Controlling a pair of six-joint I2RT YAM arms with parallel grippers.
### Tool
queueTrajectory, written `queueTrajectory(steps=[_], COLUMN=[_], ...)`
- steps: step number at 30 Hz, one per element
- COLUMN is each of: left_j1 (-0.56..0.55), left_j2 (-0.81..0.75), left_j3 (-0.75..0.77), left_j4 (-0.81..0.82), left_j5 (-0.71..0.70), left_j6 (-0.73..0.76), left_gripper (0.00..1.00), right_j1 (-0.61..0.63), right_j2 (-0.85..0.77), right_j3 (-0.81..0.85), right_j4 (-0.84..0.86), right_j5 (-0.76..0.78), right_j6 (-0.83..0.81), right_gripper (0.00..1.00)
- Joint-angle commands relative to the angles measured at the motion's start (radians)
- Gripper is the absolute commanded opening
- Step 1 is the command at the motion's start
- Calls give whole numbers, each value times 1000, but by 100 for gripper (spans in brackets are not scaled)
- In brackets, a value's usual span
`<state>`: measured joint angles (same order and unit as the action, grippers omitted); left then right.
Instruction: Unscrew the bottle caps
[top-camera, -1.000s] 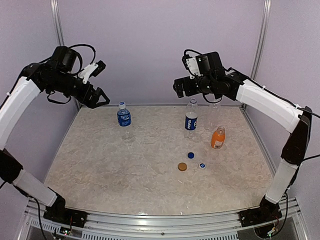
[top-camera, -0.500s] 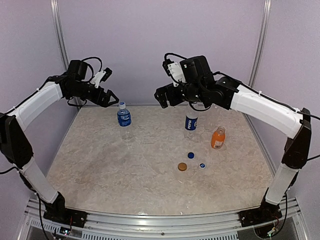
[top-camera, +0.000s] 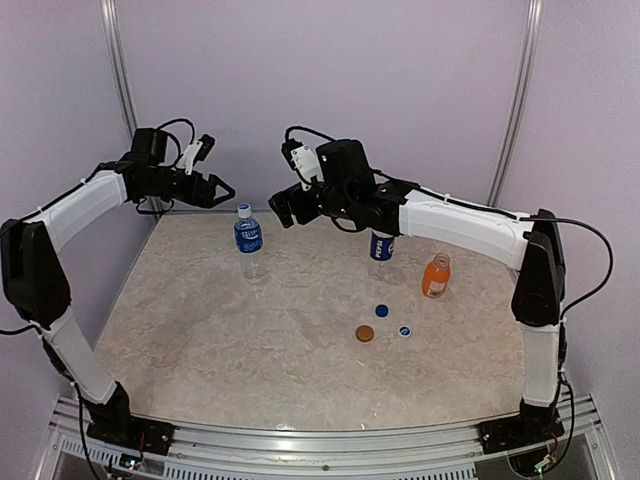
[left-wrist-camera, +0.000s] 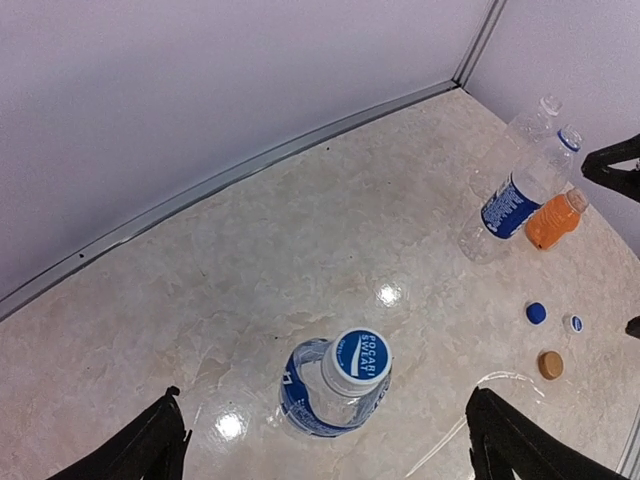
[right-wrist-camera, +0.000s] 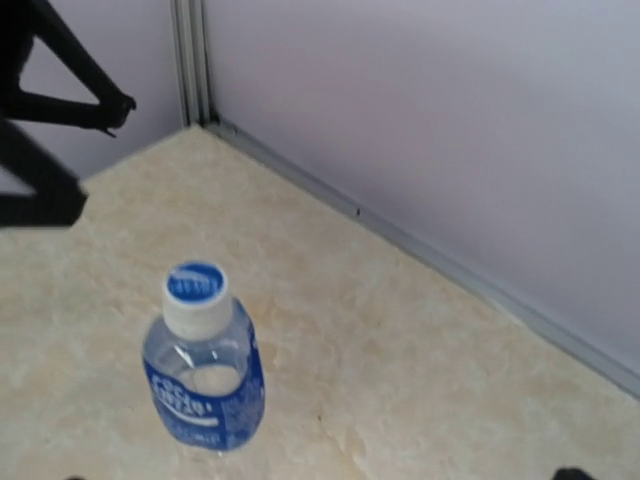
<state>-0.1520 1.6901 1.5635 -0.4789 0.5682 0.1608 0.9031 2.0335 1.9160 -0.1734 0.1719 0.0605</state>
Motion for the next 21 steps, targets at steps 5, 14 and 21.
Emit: queueTrajectory(steps=[5, 14, 21], left_j1=[-108, -134, -135], left_j2=[98, 194, 187], left_j3=[-12, 15, -10], left_j4=[54, 64, 85], left_j5=[-137, -203, -141], left_j6=[88, 107, 121], left_gripper=[90, 70, 51], right_j1=[9, 10, 8], right_j2=[-18, -99, -126], right_j3=[-32, -175, -220], right_j4=[58, 82, 91], right_j5=[5, 23, 20], right_j6=[1, 18, 18], right_gripper=[99, 99, 99])
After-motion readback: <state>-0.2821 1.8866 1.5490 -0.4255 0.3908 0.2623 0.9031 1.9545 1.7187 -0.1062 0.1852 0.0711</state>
